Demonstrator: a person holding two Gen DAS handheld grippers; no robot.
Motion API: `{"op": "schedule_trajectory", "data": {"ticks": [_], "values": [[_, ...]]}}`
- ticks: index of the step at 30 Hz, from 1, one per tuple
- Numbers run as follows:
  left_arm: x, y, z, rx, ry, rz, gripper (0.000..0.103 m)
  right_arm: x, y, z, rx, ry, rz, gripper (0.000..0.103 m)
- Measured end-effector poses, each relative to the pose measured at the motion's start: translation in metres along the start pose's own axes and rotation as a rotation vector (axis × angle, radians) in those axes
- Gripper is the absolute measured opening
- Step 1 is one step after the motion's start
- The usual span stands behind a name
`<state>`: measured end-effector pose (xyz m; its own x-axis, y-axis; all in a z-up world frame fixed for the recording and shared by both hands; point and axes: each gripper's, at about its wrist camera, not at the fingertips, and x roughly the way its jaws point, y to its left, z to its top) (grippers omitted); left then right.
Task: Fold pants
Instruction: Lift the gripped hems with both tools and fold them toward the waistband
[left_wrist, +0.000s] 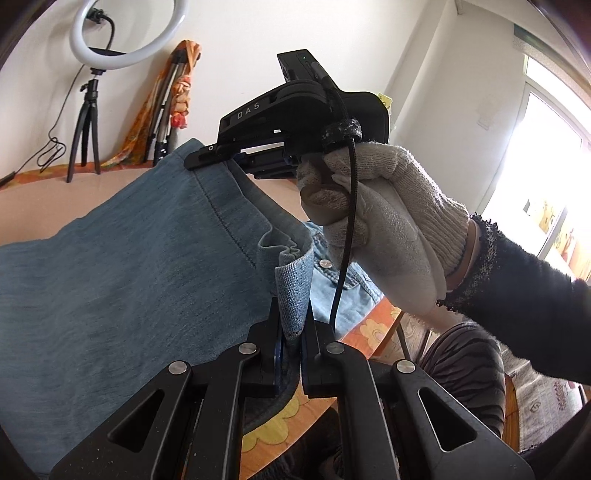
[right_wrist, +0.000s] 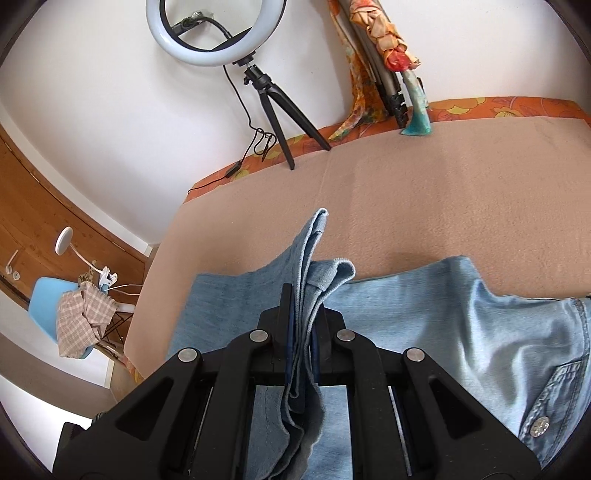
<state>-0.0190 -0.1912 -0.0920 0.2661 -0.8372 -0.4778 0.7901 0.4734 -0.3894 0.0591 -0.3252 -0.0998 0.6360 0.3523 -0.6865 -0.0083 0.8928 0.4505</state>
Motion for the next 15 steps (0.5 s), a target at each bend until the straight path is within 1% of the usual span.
{"op": "schedule_trajectory", "data": {"ticks": [15], "values": [[0.078,-0.064,0.021,0.083,0.055,-0.130,0.006,-0.076,-0.081,-0.004,0.048,-0.057,-0.109,0.008]]}}
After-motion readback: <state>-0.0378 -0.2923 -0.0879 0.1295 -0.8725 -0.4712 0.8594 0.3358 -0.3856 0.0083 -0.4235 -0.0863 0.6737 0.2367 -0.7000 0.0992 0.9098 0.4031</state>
